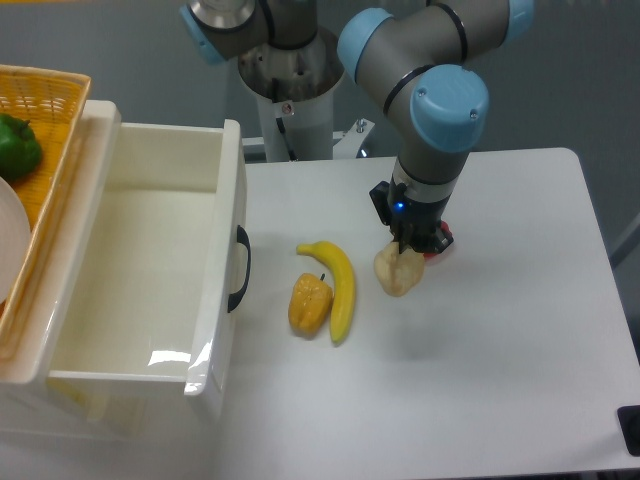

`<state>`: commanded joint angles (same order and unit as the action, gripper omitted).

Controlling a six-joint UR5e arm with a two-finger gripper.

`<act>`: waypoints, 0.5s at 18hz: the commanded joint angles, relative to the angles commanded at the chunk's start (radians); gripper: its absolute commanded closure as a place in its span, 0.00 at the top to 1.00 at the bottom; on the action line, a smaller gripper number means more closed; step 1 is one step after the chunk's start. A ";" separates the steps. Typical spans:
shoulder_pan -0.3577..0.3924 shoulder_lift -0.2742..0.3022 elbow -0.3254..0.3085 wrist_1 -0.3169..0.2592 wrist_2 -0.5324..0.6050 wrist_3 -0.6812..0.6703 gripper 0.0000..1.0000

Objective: Place the round bread in the upper white drawer
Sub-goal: 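Close the gripper on the round bread roll beside the strawberry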

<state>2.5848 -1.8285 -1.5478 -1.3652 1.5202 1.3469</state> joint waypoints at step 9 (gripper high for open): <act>0.002 0.003 0.009 -0.006 -0.009 -0.051 0.11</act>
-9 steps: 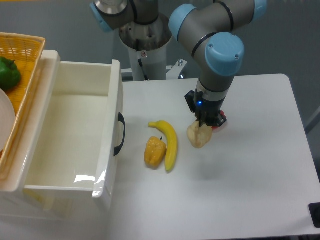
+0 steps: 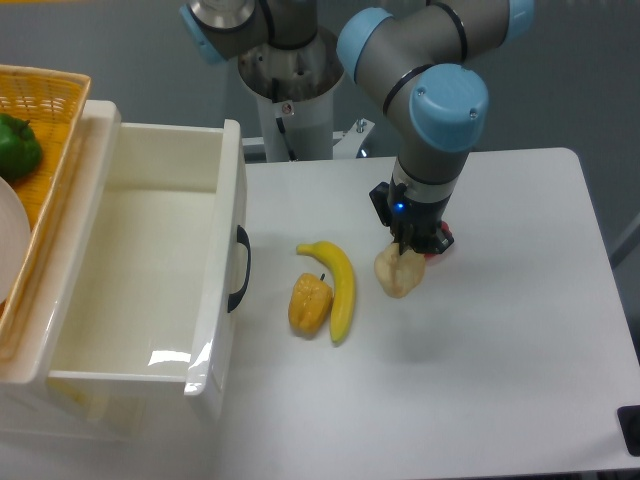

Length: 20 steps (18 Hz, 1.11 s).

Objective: Place the round bread in the upper white drawer
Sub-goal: 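Close the gripper on the round bread roll beside the strawberry, then lift the bread roll and carry it over the open white drawer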

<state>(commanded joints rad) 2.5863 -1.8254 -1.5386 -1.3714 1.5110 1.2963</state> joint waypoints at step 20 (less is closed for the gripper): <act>-0.011 0.064 0.021 -0.052 -0.146 -0.204 0.11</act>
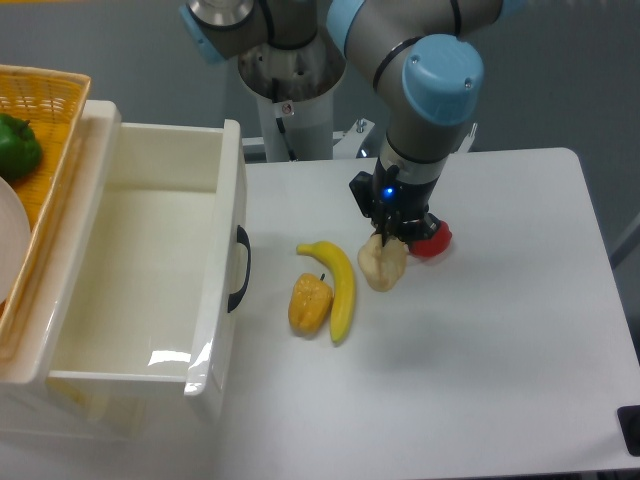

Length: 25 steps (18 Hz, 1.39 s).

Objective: Place the round bread in the upper white drawer
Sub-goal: 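Lift the bread roll and carry it over the open white drawer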

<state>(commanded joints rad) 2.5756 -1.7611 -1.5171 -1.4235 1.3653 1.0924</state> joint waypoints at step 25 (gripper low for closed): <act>-0.117 0.173 -0.011 -0.015 -0.301 -0.479 0.11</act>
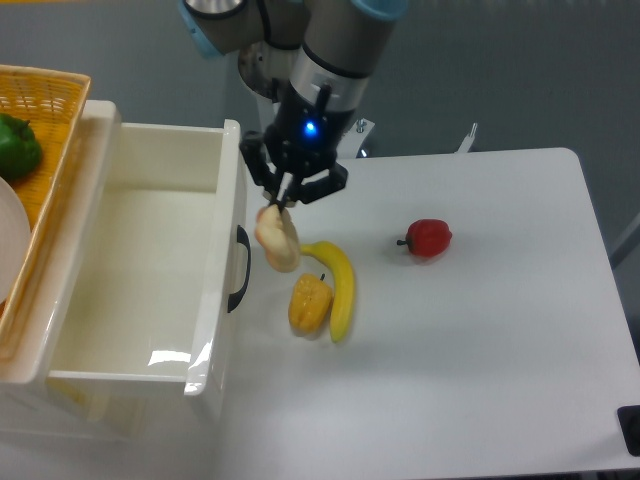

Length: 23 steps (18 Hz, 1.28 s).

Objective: Place the round bread in the upper white drawer
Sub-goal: 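Lift the bread roll and carry it over the open white drawer, then lower the bread roll into the drawer and open the gripper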

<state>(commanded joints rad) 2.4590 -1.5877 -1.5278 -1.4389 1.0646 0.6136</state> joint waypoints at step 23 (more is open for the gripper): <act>-0.181 -0.012 -0.046 -0.020 0.003 0.000 0.16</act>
<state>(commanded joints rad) 2.2780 -1.5999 -1.5738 -1.4588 1.0677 0.6136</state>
